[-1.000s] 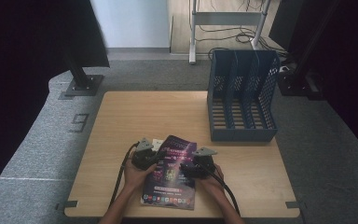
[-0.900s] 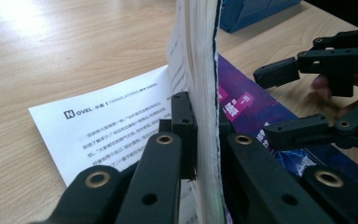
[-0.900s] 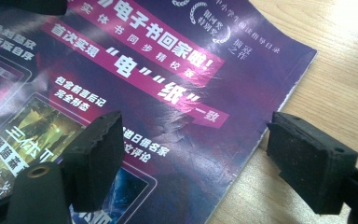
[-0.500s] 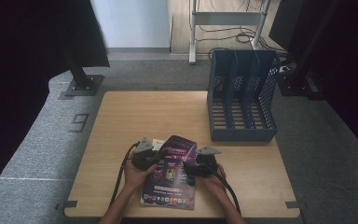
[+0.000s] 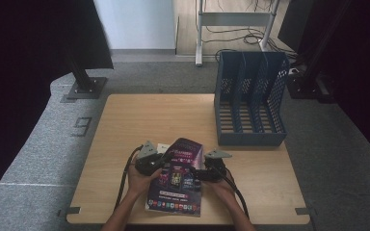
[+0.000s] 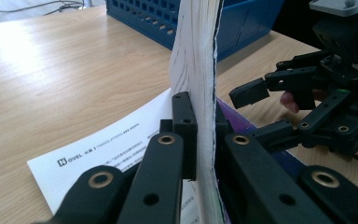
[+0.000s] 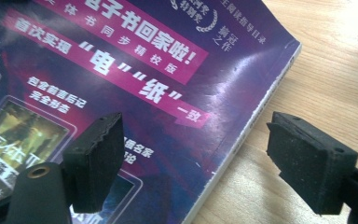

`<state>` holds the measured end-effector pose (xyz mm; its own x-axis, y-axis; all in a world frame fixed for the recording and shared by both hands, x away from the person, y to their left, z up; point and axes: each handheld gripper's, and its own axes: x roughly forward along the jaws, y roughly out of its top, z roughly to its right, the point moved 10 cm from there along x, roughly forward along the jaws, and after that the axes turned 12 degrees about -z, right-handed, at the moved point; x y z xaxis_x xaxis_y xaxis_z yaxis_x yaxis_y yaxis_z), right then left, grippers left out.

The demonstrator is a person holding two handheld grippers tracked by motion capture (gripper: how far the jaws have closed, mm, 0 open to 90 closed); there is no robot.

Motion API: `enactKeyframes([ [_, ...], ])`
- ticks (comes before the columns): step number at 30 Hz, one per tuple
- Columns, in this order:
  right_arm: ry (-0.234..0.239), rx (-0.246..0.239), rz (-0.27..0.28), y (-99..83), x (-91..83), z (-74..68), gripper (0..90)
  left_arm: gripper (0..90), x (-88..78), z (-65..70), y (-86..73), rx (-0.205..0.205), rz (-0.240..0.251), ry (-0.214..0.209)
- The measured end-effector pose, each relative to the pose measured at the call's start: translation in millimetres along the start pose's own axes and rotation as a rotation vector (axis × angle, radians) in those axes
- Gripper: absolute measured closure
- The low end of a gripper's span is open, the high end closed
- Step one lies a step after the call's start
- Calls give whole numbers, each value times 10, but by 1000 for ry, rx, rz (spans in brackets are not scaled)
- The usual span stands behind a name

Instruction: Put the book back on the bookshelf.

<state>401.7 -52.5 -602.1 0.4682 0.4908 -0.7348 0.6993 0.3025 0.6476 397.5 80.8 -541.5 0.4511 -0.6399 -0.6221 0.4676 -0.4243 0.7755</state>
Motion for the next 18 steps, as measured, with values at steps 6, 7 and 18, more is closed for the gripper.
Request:
enactKeyframes([
  [6, 21, -2, 6, 23, -41, -37, 180, 881, -75, 62, 78, 23, 23, -2],
  [7, 23, -4, 7, 28, -48, -43, 178, 880, -75, 62, 78, 23, 23, -2],
  [18, 49, -12, 9, 77, -53, -61, 166, 880, -104, 88, 103, 22, 36, -14],
])
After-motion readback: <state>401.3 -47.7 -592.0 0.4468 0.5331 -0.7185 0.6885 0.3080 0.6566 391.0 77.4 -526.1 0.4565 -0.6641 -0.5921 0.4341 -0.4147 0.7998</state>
